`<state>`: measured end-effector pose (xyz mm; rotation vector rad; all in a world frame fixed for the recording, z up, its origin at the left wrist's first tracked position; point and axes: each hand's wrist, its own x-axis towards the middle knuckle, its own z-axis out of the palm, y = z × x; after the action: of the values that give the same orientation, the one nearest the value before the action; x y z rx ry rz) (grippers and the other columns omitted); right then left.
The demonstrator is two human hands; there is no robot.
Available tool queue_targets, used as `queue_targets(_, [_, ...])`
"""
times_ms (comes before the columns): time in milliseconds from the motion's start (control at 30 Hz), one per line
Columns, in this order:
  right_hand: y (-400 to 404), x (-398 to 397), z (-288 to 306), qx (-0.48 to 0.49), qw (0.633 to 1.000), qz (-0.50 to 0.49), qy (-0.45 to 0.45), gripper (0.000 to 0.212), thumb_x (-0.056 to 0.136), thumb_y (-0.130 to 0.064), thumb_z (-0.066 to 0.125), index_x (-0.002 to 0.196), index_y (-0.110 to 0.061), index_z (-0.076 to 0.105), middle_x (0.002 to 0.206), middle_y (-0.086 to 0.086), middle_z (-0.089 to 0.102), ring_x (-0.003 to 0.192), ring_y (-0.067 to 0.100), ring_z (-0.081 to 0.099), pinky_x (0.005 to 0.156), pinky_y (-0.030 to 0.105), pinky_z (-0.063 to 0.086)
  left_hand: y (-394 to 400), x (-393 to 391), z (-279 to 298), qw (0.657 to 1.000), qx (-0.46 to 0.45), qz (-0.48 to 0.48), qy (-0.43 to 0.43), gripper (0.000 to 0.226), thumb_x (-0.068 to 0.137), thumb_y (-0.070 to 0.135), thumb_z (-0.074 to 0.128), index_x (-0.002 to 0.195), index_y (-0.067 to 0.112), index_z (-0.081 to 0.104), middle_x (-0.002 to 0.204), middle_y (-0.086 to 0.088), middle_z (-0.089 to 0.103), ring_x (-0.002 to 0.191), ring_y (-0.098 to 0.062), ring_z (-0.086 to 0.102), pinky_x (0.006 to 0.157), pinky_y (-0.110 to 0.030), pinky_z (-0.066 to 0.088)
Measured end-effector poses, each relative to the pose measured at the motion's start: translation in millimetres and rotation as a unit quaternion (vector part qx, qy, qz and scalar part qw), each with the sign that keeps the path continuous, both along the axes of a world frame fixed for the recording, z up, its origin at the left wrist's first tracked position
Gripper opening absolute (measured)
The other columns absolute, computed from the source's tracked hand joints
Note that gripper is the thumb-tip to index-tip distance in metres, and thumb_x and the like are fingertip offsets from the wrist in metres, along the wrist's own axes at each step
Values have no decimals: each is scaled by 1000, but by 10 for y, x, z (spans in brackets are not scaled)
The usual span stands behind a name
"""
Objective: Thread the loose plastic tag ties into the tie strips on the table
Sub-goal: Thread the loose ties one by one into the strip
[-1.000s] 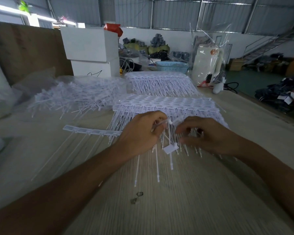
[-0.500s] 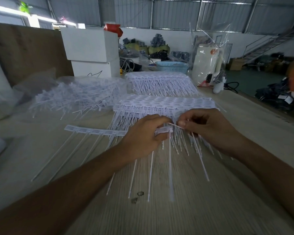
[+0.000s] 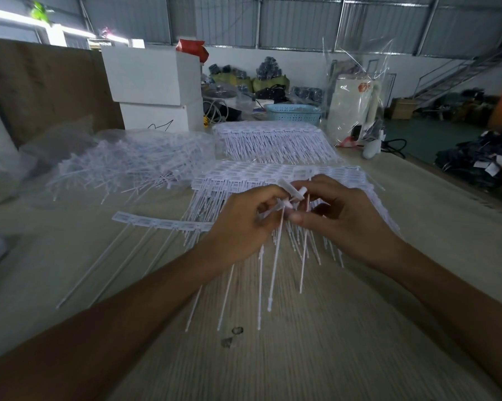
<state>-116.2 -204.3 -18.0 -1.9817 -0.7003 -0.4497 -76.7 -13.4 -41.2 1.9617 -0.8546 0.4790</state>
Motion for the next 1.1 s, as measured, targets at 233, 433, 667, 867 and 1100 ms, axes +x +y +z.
queue_targets(233, [46,-36,123,71,973,-184,-120,19,101,-31,51,103,-14,60,93,-5,68,86,5,68,73,23,56,-19,-4,-8,1000,15,-1,-4,33,91,24,72,124,25,68,97,0,68,86,-8,63,79,-27,50])
queue_targets(433, [-86,-140,282,15,952,-183,-245,13,104,-20,48,116,-20,54,82,5,62,64,7,62,54,9,44,-11,47,-60,1000,9,2,-9,21,87,28,76,105,17,77,87,7,67,78,-5,63,71,-23,50])
queue_targets(667, [-127,33,63,-176,972,-105,-117,17,103,-19,48,118,-17,56,70,-7,60,60,6,60,54,16,47,12,39,-56,999,34,4,4,30,90,43,65,108,22,76,92,8,75,82,-5,69,76,-38,54])
queue_targets(867, [-200,66,41,-161,984,-75,-14,24,104,-11,45,121,-27,44,73,-1,67,45,17,59,43,23,48,-8,29,-50,998,55,-5,-27,21,94,32,66,101,15,76,78,0,66,74,-9,59,68,-30,45])
queue_targets(1100, [-181,75,36,-112,991,-68,34,34,101,-16,53,115,-32,26,67,6,68,36,21,48,38,25,39,0,39,-48,999,38,5,3,23,91,36,71,110,24,67,84,8,67,69,-9,64,63,-28,49])
